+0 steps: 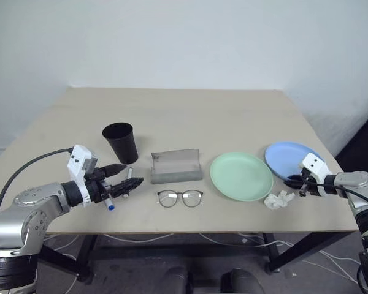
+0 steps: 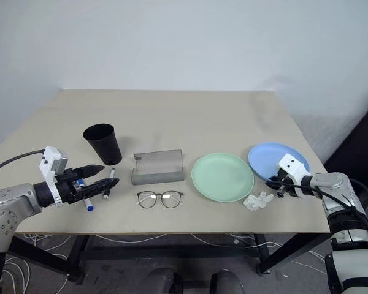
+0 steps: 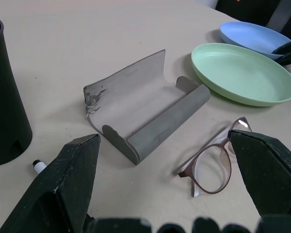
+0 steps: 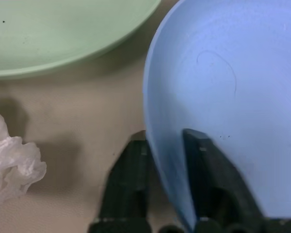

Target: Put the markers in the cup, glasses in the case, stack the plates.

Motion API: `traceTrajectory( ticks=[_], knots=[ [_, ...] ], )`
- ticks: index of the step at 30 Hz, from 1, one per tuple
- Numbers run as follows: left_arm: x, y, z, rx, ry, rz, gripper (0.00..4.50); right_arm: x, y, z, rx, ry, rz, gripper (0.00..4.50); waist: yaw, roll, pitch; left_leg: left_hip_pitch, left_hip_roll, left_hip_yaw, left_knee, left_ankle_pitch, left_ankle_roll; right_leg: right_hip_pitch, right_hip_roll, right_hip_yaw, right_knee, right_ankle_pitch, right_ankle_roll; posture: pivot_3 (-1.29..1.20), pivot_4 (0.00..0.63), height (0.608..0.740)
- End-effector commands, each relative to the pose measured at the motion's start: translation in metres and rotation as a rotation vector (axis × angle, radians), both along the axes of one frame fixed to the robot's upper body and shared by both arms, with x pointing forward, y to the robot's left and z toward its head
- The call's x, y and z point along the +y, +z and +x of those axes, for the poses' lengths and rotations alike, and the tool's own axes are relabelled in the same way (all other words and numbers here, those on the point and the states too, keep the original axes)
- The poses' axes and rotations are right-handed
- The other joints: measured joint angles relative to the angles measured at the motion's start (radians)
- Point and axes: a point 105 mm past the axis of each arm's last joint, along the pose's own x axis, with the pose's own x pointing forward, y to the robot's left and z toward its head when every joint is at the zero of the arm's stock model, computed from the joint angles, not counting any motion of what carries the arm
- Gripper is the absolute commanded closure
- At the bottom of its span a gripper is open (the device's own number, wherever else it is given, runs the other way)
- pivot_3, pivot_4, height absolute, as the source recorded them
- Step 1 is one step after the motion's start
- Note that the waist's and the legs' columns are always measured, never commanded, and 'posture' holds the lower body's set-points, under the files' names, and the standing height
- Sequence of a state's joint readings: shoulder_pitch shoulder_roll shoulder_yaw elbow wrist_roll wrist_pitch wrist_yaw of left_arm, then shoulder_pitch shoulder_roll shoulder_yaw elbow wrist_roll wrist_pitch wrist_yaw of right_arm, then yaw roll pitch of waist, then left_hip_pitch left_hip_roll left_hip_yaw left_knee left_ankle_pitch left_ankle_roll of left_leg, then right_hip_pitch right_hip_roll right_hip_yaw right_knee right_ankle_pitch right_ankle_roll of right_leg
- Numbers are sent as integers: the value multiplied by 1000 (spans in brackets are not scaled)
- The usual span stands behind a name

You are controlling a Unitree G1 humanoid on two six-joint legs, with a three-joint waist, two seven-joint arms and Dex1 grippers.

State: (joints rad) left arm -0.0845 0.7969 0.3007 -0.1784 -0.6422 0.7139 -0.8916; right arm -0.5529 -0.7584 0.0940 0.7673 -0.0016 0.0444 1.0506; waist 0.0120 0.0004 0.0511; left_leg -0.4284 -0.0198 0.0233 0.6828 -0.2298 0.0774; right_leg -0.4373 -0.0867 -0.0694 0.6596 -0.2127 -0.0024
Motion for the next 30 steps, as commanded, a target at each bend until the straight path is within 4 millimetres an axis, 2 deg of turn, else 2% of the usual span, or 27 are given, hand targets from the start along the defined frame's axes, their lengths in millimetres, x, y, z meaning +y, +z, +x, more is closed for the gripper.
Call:
traceTrajectory(
  ticks=[1,8,14,20,25,27,30],
  knots=[
    [0,15,0,-65,-1,1,0,-3,8,4,-16,-8,-3,4462,1,0,0,0,0,0,0,0,0,0,0,0,0,0,0,0,0,701],
    [-1,15,0,-66,-1,-3,0,-4,19,15,-78,-52,5,4462,1,-1,-1,0,0,-1,0,0,0,1,0,0,0,0,0,0,0,701],
    [-1,15,1,-65,0,-4,0,5,29,20,-123,-21,16,4462,1,-1,-1,0,0,-1,0,0,0,1,0,0,0,0,0,0,0,701],
    [0,14,1,-64,0,-3,0,28,58,35,-238,27,79,4462,-3,-1,-1,0,0,-1,0,0,0,0,0,0,0,0,0,0,0,701],
    [0,12,0,-65,2,-3,0,40,66,39,-290,68,57,4462,-8,-1,-1,-1,0,-1,-2,0,0,-2,0,1,0,0,0,0,0,701],
    [0,11,0,-65,4,-4,0,50,67,37,-298,112,63,4462,-8,0,0,-1,0,0,-2,0,0,-3,0,1,0,0,0,0,0,701],
    [0,10,-1,-65,4,-5,0,68,62,22,-279,252,37,4462,-7,-1,-1,-1,0,0,-2,0,0,-3,0,1,0,0,0,0,0,701]
  ],
)
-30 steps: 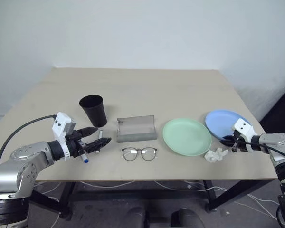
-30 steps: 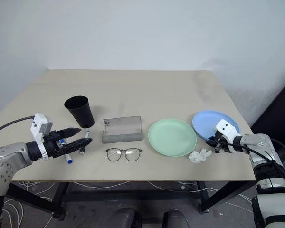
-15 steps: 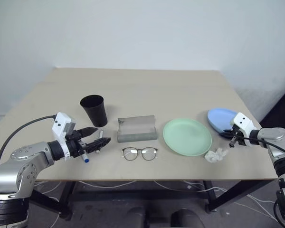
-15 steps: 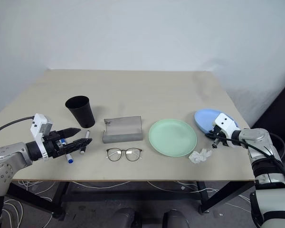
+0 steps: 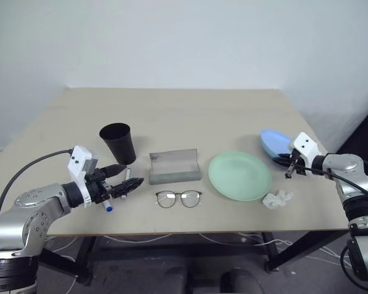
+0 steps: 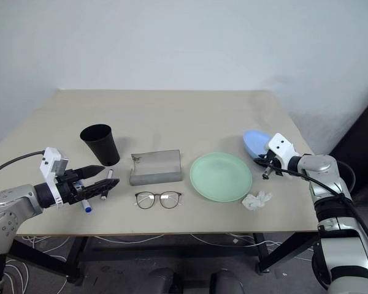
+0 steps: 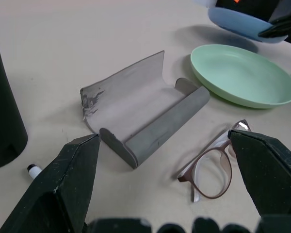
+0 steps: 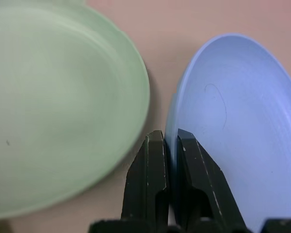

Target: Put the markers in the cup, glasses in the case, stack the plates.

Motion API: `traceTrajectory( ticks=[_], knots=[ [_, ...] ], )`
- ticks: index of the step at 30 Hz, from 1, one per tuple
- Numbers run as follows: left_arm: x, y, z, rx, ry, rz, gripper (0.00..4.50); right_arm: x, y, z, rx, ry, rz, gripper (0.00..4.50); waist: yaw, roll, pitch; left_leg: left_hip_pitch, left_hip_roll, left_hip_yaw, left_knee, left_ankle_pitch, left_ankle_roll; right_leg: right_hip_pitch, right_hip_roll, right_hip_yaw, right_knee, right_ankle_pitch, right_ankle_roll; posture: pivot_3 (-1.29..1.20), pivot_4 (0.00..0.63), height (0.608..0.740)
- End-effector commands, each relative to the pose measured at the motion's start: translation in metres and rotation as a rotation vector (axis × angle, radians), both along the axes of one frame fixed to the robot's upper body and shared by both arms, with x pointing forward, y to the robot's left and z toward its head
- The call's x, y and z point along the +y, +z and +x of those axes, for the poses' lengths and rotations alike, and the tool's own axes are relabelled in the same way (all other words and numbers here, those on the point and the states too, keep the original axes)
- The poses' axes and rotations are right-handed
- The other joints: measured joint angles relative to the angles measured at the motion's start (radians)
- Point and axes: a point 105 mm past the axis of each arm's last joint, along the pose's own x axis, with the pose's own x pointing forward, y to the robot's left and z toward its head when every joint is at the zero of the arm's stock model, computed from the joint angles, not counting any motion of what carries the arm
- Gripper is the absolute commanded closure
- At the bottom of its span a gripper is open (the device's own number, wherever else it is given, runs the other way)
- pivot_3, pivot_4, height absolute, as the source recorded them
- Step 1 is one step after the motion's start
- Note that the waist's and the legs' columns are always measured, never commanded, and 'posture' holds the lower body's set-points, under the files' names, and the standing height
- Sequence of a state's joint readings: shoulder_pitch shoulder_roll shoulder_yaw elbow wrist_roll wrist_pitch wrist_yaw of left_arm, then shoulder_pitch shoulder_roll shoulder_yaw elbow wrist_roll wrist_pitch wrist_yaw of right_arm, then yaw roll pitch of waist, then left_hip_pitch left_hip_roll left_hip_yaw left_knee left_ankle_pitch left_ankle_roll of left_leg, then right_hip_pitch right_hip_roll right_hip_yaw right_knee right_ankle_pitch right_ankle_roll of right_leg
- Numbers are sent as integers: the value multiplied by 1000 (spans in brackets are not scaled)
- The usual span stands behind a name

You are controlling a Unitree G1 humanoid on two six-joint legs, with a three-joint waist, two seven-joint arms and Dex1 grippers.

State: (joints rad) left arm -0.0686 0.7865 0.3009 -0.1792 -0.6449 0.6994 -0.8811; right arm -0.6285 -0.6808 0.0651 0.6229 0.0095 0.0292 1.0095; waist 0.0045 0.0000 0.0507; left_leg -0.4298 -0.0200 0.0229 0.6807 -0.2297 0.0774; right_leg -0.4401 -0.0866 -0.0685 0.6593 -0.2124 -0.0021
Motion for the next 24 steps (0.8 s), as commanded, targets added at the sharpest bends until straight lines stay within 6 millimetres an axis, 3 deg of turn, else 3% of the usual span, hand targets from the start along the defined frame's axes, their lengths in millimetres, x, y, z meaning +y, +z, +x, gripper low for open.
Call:
traceTrajectory(
  ticks=[1,9,24],
  knots=[
    [0,14,0,-64,-6,3,0,24,10,-15,-55,187,-71,4462,2,0,0,0,0,0,0,0,0,0,0,0,0,0,0,0,0,701],
    [2,15,1,-72,3,2,0,43,-10,-51,-26,460,-250,4462,4,0,0,0,0,0,1,0,0,1,0,0,0,0,0,0,0,701],
    [2,14,1,-70,12,-3,0,46,-29,-54,-24,531,-371,4462,8,0,0,0,0,0,0,0,0,0,0,0,0,0,0,0,0,701]
  ],
)
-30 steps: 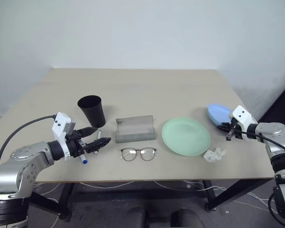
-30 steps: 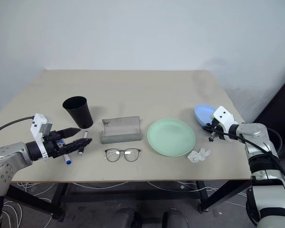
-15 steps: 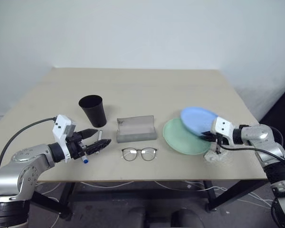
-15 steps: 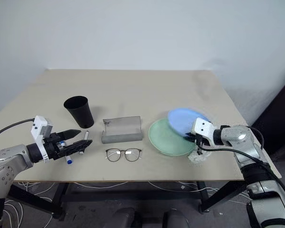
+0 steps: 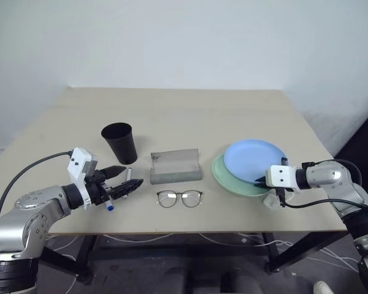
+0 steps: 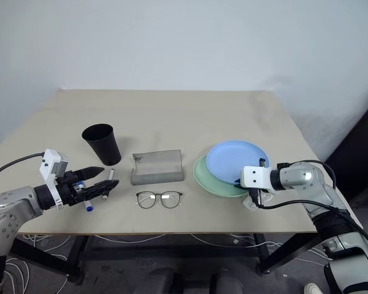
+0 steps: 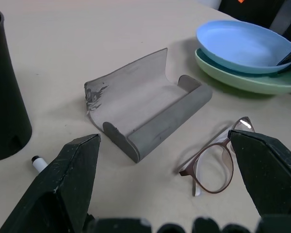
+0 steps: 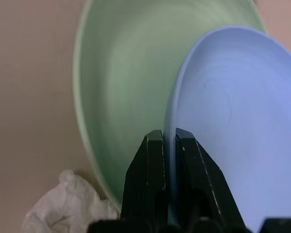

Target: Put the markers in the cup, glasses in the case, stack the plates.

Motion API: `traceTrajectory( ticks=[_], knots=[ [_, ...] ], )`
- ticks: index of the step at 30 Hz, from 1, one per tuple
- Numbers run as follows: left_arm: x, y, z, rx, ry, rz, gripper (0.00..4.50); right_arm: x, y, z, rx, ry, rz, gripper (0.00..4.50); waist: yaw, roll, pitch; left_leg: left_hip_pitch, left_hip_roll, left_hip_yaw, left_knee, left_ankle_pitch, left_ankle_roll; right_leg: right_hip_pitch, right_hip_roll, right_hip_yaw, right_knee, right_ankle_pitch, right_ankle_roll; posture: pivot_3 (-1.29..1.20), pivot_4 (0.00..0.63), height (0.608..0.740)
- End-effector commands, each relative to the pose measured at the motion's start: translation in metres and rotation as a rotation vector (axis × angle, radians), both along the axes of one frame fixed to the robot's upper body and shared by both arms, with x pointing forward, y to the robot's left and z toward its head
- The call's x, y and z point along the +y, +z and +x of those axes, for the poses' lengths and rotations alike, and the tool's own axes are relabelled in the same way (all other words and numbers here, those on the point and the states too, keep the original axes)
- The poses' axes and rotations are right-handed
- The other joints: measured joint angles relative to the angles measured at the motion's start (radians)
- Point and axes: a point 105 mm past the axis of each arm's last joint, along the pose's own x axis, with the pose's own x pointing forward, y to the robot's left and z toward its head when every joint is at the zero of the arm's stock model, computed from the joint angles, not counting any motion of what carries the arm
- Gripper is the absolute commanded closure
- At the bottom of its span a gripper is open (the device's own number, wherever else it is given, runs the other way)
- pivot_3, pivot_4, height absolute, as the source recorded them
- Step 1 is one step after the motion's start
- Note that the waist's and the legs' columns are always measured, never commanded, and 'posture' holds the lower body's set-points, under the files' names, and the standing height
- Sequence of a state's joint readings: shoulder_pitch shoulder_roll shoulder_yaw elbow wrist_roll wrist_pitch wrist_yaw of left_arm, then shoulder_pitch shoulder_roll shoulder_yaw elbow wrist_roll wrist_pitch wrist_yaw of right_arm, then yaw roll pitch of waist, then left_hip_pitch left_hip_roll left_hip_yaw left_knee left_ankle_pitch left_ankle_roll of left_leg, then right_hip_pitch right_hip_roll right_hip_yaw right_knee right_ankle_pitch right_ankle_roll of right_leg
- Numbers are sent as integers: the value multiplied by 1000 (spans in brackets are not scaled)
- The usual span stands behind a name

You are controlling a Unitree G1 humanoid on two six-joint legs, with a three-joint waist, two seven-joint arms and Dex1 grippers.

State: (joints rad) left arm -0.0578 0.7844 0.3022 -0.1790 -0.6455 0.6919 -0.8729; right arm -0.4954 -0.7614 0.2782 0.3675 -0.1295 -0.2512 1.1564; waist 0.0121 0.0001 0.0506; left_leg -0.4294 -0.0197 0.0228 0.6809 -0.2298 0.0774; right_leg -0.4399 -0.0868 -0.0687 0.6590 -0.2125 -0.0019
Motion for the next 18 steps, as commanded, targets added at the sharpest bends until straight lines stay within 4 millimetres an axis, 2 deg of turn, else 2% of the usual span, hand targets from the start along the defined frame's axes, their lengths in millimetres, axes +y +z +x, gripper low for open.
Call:
traceTrajectory(
  ticks=[1,7,12,18],
  knots=[
    [0,16,1,-72,1,-4,0,3,2,-3,3,14,-1,4462,0,0,0,0,0,0,0,0,0,0,0,0,0,0,0,0,0,701],
    [0,15,1,-64,1,-5,0,14,15,-9,-4,55,33,4462,0,0,0,0,0,0,0,0,0,0,0,0,0,0,0,0,0,701],
    [0,15,2,-60,-2,-5,0,28,33,-13,-11,78,93,4462,0,0,0,0,0,0,0,0,0,0,0,0,0,0,0,0,0,701],
    [0,15,3,-56,-6,-4,0,34,37,-22,0,102,91,4462,1,0,0,0,0,0,-1,0,0,0,0,0,0,0,0,0,0,701]
  ],
)
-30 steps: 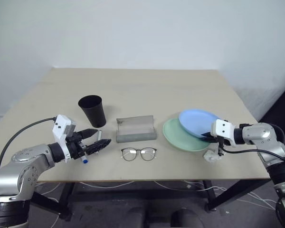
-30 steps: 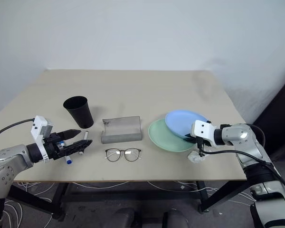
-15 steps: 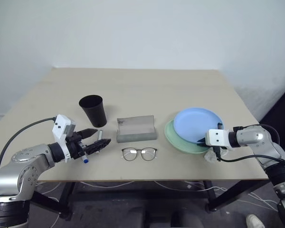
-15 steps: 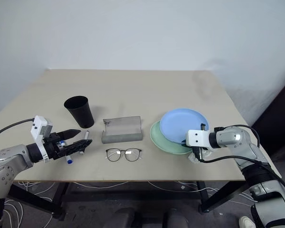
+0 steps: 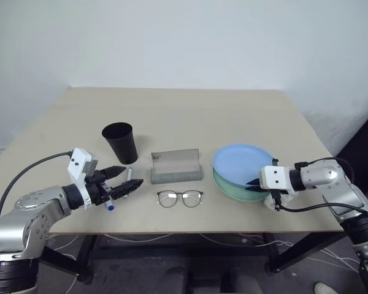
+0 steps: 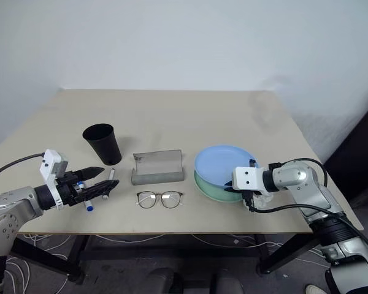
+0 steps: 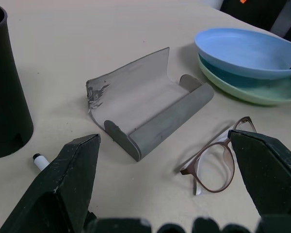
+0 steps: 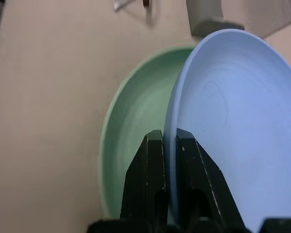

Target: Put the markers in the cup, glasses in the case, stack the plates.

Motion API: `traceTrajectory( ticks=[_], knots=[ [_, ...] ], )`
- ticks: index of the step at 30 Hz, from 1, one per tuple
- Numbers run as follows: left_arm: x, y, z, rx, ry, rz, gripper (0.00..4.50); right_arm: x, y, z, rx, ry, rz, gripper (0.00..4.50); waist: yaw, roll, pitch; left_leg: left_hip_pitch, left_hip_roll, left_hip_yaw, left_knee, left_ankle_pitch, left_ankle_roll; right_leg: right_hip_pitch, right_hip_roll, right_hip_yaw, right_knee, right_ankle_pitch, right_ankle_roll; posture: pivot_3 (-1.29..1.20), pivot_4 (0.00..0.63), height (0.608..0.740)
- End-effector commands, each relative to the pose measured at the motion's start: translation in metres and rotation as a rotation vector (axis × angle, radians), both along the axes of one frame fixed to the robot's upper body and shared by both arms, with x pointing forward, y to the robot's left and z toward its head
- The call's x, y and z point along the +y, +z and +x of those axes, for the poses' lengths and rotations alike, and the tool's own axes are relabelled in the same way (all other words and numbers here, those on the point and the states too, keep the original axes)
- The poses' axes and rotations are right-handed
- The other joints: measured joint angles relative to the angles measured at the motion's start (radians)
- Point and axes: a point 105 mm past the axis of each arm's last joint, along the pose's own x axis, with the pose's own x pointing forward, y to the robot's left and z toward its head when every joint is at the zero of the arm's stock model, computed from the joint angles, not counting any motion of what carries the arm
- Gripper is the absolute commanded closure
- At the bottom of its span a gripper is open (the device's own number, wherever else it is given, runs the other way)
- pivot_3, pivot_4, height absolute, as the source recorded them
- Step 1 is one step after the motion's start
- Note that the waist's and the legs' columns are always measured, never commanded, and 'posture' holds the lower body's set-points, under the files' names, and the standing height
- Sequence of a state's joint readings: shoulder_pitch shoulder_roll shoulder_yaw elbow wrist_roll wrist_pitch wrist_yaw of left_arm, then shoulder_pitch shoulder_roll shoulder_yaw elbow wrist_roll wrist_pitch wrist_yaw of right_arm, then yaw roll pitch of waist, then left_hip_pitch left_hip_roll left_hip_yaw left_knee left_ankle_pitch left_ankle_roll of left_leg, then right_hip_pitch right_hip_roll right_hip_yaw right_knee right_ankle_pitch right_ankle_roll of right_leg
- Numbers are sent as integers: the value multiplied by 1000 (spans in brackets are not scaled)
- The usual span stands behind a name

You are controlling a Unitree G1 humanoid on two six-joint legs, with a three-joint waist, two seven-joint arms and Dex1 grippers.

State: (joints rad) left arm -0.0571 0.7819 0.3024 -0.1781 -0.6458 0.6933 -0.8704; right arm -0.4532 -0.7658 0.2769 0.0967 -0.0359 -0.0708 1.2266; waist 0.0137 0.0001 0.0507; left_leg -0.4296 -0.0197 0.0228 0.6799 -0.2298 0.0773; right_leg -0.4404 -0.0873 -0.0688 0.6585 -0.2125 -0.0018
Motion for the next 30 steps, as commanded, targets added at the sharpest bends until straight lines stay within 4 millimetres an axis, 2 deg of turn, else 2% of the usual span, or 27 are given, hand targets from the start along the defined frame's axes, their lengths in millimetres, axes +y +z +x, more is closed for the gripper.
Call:
traceTrajectory(
  ticks=[1,11,25,30],
  knots=[
    [0,15,3,-57,-9,-1,0,2,15,-3,-31,10,24,4462,0,0,0,0,0,0,0,0,0,0,0,0,0,0,0,0,0,701],
    [0,15,2,-51,-9,0,0,-5,1,-22,59,16,-15,4462,0,0,0,0,0,0,0,0,0,0,0,0,0,0,0,0,0,701],
    [0,17,6,-64,-7,-2,0,-3,1,-10,49,-39,0,4462,0,0,0,0,0,0,0,0,0,0,0,0,0,0,0,0,0,701],
    [1,17,5,-65,-6,-2,0,-2,9,-15,73,-18,22,3085,0,0,0,0,0,0,-1,0,0,0,0,0,-1,0,0,0,0,701]
  ],
)
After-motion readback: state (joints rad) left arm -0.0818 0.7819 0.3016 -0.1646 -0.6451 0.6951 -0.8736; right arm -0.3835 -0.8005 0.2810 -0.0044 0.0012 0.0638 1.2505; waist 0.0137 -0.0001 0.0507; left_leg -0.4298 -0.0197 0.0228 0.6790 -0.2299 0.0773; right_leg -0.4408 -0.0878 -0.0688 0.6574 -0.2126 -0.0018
